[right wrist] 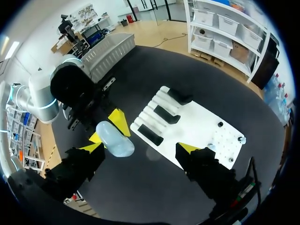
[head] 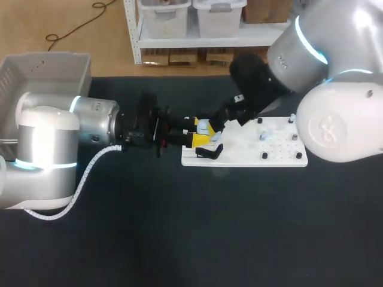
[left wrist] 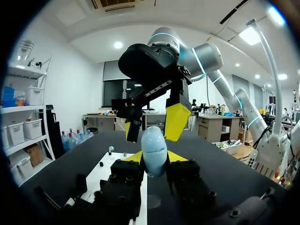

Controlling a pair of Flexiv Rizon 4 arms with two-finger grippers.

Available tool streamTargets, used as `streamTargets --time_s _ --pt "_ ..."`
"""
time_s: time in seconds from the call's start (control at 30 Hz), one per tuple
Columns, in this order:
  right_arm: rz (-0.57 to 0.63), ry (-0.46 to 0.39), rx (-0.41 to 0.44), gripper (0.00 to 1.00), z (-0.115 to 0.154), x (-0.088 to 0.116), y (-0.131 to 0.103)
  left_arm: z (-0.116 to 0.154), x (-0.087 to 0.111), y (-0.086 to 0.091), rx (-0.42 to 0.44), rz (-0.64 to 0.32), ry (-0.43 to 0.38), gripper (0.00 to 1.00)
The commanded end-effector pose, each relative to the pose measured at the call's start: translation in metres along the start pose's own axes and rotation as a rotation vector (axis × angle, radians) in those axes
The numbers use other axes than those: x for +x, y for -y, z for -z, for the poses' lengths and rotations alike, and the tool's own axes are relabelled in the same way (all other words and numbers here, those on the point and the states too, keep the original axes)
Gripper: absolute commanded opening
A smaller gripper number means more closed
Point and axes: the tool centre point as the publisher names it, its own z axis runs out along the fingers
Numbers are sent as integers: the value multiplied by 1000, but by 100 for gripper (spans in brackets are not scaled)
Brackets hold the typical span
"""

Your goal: Pick up each earbud case from the left stands, insert the matching earbuds, close the lid, and place the case in the box.

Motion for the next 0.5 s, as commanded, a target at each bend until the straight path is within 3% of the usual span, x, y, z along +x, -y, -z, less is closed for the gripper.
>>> streamTargets --time_s 0.03,0.33,0.5 --pt "-7 15 14 100 4 1 2 0 0 0 3 0 0 0" --pt "28 117 53 100 32 -14 8 0 0 0 3 0 0 0" --pt "67 125 175 100 51 -10 27 0 0 0 3 0 0 0"
